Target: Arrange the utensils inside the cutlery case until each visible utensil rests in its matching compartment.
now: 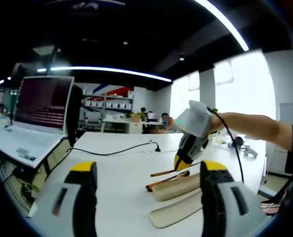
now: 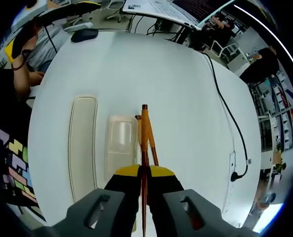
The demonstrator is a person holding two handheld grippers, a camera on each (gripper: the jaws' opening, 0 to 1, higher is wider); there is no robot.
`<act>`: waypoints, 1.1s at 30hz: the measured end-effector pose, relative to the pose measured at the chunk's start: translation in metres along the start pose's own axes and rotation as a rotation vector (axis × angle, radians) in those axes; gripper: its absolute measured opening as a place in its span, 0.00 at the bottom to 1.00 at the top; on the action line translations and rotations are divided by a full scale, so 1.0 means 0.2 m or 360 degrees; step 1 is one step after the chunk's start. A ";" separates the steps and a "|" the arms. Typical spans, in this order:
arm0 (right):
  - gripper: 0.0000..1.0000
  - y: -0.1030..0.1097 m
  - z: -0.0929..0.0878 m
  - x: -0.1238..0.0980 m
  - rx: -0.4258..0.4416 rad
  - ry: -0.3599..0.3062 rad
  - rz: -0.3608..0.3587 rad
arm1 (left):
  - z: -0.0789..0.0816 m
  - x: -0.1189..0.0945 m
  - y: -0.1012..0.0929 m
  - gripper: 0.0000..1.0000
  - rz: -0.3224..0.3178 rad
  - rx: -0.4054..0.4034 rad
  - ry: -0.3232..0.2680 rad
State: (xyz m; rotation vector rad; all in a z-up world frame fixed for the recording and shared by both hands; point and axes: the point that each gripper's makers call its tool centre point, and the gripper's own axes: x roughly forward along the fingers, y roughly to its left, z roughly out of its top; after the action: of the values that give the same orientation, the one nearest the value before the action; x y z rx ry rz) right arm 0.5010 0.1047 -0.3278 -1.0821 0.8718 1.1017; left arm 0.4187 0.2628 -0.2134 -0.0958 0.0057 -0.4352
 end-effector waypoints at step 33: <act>0.03 0.03 0.00 0.12 0.0101 0.0028 0.0253 | -0.04 0.03 0.01 0.89 -0.0003 -0.0010 0.0040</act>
State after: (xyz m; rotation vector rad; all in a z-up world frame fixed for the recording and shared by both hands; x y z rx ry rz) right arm 0.5006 0.1112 -0.3525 -0.9842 1.0142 1.1888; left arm 0.4244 0.2608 -0.2208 -0.0961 0.0318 -0.4383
